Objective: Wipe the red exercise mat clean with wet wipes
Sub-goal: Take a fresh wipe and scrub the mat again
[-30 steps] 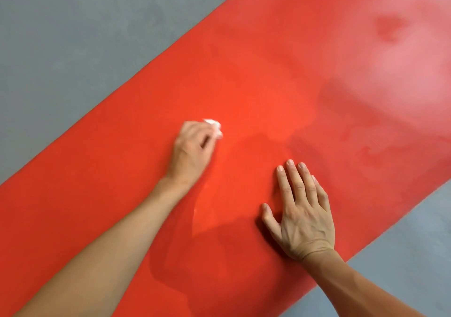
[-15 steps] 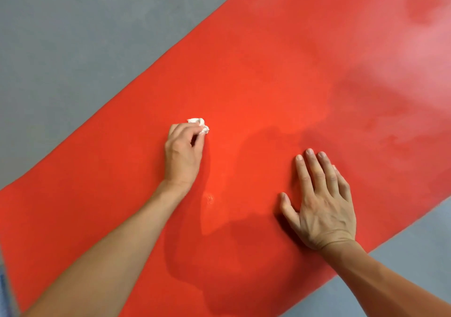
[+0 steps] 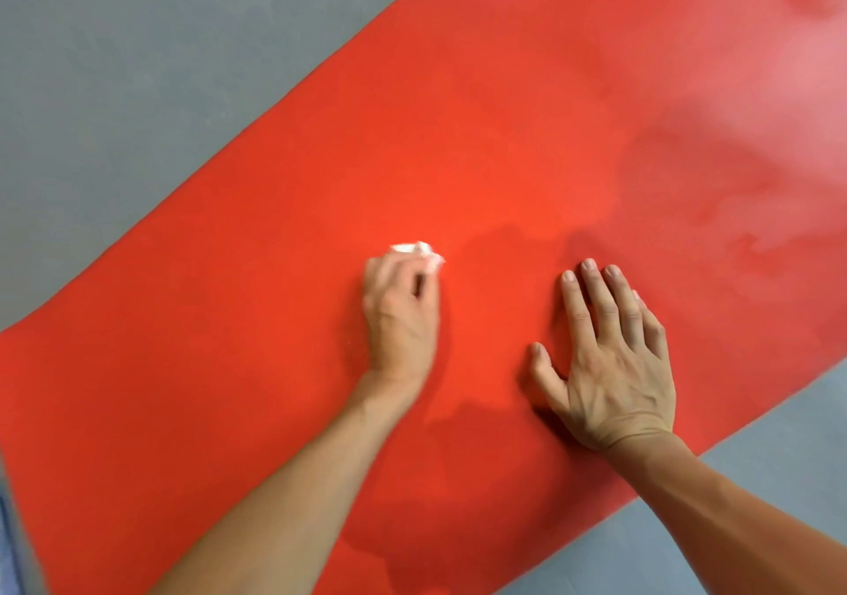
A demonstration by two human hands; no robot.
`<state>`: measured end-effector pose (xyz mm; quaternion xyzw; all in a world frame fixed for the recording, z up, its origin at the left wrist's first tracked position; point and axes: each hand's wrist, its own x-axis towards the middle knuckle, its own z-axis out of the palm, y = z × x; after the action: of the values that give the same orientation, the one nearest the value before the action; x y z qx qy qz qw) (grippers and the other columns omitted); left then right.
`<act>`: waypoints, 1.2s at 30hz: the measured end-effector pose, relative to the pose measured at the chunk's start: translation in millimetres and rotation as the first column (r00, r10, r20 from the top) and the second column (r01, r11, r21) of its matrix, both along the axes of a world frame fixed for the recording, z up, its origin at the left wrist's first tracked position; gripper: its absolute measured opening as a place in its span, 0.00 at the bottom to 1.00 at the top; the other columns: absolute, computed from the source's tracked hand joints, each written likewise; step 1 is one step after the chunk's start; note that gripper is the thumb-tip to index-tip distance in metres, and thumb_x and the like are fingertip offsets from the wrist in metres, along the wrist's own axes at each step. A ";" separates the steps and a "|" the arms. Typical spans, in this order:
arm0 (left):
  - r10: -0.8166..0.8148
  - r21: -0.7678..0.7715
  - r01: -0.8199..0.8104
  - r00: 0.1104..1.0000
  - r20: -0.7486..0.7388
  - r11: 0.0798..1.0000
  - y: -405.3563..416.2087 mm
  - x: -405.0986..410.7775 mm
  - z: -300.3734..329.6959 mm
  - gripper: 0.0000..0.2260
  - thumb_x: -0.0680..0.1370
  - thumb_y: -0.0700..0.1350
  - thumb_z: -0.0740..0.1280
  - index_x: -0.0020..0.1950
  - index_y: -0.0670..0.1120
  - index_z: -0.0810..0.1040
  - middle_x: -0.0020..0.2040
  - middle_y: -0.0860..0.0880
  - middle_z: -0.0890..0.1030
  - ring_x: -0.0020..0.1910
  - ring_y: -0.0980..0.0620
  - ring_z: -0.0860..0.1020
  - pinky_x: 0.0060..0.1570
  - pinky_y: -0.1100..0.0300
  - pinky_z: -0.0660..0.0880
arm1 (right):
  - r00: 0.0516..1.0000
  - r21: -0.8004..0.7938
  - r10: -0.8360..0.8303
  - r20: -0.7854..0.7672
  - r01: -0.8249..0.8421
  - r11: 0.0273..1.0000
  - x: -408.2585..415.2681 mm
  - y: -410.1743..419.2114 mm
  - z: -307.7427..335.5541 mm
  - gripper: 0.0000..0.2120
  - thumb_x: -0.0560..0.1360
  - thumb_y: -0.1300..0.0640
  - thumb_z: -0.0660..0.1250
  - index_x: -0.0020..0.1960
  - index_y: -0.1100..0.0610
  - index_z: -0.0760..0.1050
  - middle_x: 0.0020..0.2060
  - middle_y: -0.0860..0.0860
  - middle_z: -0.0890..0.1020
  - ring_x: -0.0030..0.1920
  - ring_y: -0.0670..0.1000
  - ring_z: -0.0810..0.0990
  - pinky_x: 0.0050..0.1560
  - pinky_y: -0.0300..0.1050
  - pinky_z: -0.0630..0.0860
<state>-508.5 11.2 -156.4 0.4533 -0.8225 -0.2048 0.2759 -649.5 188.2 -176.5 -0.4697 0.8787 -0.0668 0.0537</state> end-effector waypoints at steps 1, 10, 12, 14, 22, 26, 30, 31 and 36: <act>-0.144 0.032 0.144 0.989 -0.012 0.989 26.4 -7.0 1.9 0.03 0.80 0.34 0.73 0.49 0.41 0.85 0.50 0.45 0.85 0.54 0.48 0.80 0.57 0.49 0.78 | 1.000 0.002 -0.001 0.003 0.001 1.000 0.4 0.5 0.1 0.39 0.77 0.37 0.59 0.82 0.57 0.59 0.82 0.54 0.59 0.82 0.55 0.53 0.80 0.55 0.54; -0.084 -0.080 0.088 0.995 0.058 0.993 -48.1 12.8 -4.7 0.03 0.78 0.35 0.73 0.47 0.42 0.84 0.47 0.45 0.85 0.52 0.45 0.80 0.56 0.50 0.76 | 1.000 0.039 0.015 0.005 -0.015 0.999 -1.1 -0.1 3.0 0.35 0.78 0.44 0.56 0.83 0.56 0.57 0.82 0.54 0.57 0.83 0.54 0.51 0.80 0.56 0.54; -0.153 -0.057 0.152 0.988 -0.003 0.987 -19.1 -0.2 -4.6 0.03 0.78 0.34 0.73 0.45 0.40 0.84 0.47 0.45 0.85 0.53 0.45 0.81 0.57 0.50 0.77 | 1.000 0.032 0.014 0.006 -0.014 0.999 -0.5 0.4 2.5 0.35 0.78 0.45 0.56 0.83 0.56 0.57 0.82 0.54 0.57 0.83 0.54 0.51 0.80 0.56 0.54; -0.382 -0.011 0.382 0.923 -0.042 0.924 28.9 -6.2 -1.0 0.03 0.79 0.33 0.73 0.46 0.38 0.84 0.48 0.44 0.84 0.55 0.45 0.82 0.59 0.50 0.78 | 1.000 0.012 0.010 0.008 -0.010 1.000 -0.5 -0.2 1.6 0.35 0.78 0.46 0.57 0.83 0.56 0.58 0.82 0.54 0.58 0.83 0.54 0.51 0.80 0.55 0.54; -0.408 -0.088 0.413 0.910 0.073 0.906 6.6 20.7 -10.4 0.03 0.79 0.33 0.73 0.48 0.40 0.85 0.49 0.44 0.85 0.53 0.43 0.81 0.60 0.50 0.77 | 1.000 -0.005 0.006 0.014 -0.006 1.000 -0.2 0.9 0.4 0.35 0.77 0.47 0.57 0.83 0.54 0.58 0.82 0.53 0.58 0.83 0.54 0.52 0.81 0.53 0.52; -0.095 -0.063 0.095 0.995 0.006 0.993 9.7 7.5 -6.5 0.04 0.77 0.32 0.74 0.45 0.39 0.84 0.46 0.44 0.83 0.49 0.45 0.81 0.52 0.49 0.78 | 1.000 -0.003 0.007 0.012 -0.007 1.000 -0.1 1.4 -0.6 0.35 0.77 0.47 0.56 0.83 0.54 0.58 0.82 0.53 0.59 0.83 0.54 0.52 0.81 0.53 0.52; -0.506 -0.050 0.507 0.862 0.040 0.860 90.2 3.8 -3.8 0.04 0.82 0.35 0.70 0.50 0.37 0.84 0.48 0.43 0.82 0.53 0.43 0.81 0.58 0.50 0.79 | 1.000 -0.018 0.020 0.019 -0.019 1.000 -2.8 0.4 -1.5 0.34 0.78 0.47 0.55 0.83 0.54 0.57 0.82 0.53 0.58 0.83 0.53 0.52 0.81 0.51 0.51; -0.548 -0.043 0.550 0.835 0.055 0.834 98.1 7.6 -5.1 0.05 0.83 0.35 0.68 0.52 0.37 0.84 0.48 0.43 0.81 0.54 0.43 0.81 0.59 0.50 0.79 | 1.000 -0.014 0.018 0.022 -0.018 1.000 -2.9 0.7 -2.0 0.34 0.78 0.46 0.54 0.83 0.54 0.57 0.82 0.52 0.58 0.83 0.53 0.51 0.81 0.51 0.50; -0.584 -0.105 0.602 0.795 0.163 0.791 85.7 12.2 -1.2 0.06 0.85 0.38 0.67 0.52 0.38 0.83 0.47 0.45 0.80 0.51 0.45 0.81 0.50 0.50 0.81 | 0.984 -0.081 0.143 0.106 -0.135 0.988 -19.5 12.7 0.4 0.33 0.80 0.43 0.55 0.82 0.54 0.61 0.82 0.51 0.60 0.82 0.51 0.54 0.79 0.52 0.58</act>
<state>-496.3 97.0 -157.6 0.1612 -0.9515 -0.1899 0.1807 -669.0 200.9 -176.1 -0.5271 0.8363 -0.1211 0.0899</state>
